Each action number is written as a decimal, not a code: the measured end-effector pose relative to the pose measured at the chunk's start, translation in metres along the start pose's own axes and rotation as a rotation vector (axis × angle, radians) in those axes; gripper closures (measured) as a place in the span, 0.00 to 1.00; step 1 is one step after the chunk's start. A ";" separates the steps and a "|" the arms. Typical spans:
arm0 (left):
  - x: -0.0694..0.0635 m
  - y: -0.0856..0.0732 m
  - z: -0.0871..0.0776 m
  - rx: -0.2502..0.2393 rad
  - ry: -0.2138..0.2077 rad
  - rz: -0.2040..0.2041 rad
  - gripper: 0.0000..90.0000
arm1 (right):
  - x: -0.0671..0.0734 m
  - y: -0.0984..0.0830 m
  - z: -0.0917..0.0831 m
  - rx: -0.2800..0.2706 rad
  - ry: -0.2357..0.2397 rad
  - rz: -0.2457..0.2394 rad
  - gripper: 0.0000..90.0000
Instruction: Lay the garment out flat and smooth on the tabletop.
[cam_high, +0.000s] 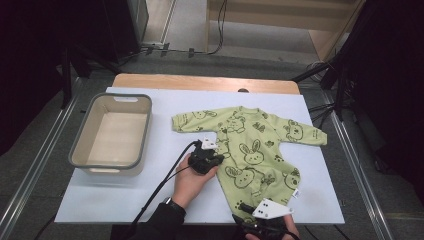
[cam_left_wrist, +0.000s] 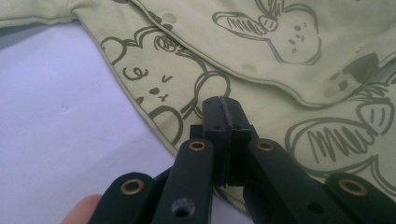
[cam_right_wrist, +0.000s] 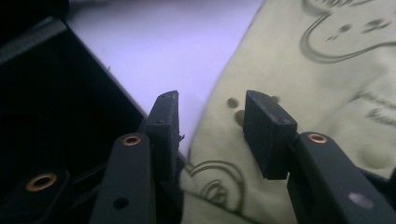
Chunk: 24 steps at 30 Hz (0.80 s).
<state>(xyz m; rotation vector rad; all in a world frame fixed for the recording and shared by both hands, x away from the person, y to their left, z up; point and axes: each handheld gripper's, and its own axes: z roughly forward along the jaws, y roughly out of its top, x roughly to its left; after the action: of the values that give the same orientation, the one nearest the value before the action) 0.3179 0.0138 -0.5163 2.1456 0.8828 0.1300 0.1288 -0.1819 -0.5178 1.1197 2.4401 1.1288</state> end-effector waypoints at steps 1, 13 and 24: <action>0.000 0.000 0.000 0.000 0.001 0.000 1.00 | 0.002 0.000 0.002 0.018 -0.013 -0.007 0.60; 0.000 0.000 0.000 0.000 -0.001 0.000 1.00 | 0.005 0.002 0.003 0.010 -0.052 0.036 0.96; 0.000 0.000 0.000 0.000 -0.002 -0.002 1.00 | 0.025 0.015 0.011 -0.078 0.079 0.024 0.73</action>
<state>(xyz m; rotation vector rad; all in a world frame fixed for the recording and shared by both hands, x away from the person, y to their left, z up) 0.3180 0.0140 -0.5164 2.1444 0.8841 0.1268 0.1252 -0.1510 -0.5118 1.1039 2.4241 1.2870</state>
